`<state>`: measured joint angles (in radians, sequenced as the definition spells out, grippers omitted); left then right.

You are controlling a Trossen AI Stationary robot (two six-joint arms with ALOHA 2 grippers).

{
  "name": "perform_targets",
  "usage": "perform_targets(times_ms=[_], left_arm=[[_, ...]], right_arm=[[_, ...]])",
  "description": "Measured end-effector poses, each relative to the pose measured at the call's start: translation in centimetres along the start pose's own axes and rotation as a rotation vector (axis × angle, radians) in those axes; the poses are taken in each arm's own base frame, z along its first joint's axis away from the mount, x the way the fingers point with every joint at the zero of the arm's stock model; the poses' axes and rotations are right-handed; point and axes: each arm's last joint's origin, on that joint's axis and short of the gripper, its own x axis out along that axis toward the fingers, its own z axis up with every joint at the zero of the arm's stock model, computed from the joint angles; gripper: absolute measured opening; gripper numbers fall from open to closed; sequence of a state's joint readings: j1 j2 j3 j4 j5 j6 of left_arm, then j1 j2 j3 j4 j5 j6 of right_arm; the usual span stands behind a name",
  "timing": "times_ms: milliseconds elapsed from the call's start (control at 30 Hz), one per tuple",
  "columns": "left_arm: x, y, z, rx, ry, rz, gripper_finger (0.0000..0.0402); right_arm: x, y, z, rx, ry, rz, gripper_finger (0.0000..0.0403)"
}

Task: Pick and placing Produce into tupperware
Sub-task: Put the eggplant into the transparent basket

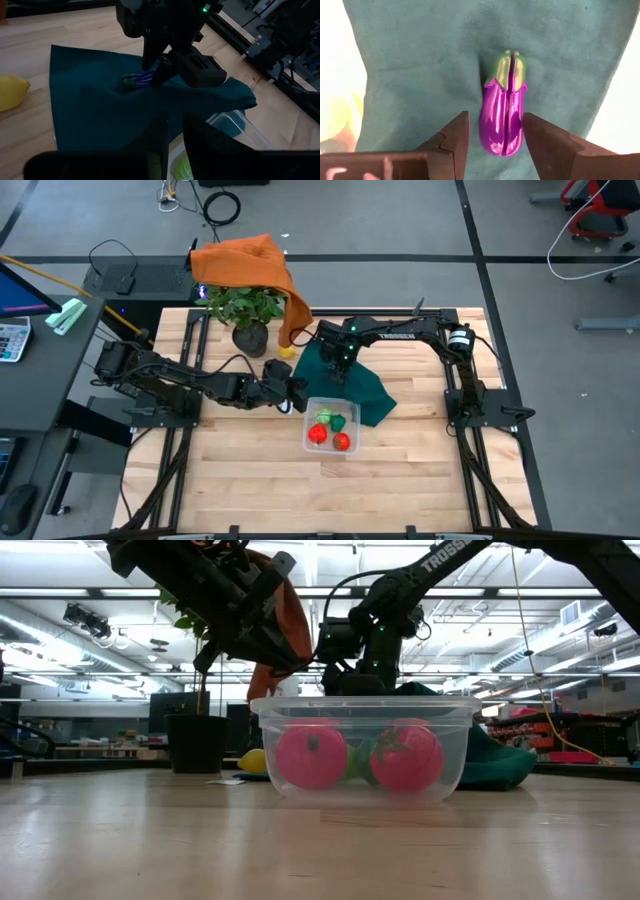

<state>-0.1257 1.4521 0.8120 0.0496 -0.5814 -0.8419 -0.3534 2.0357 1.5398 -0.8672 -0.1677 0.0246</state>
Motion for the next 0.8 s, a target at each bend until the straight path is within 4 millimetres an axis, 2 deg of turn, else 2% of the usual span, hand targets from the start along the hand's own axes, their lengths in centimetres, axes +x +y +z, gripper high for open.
perform_targets(times_ms=[267, 600, 800], left_arm=[[0.0, 0.0, 0.0, 0.016, 0.0, 0.0, 0.0065], [0.0, 0.0, 0.0, 0.018, 0.0, -0.001, 0.0058], [0.0, 0.0, 0.0, 0.019, 0.0, 0.0, 0.0061]], right_arm=[[0.2, 0.0, -0.1, 0.0, 0.0, 0.001, 0.0147], [3.0, -0.6, -2.6, 0.042, 0.064, -0.002, 0.0146], [2.6, -0.4, -2.2, 0.042, 0.052, -0.006, 0.0131]])
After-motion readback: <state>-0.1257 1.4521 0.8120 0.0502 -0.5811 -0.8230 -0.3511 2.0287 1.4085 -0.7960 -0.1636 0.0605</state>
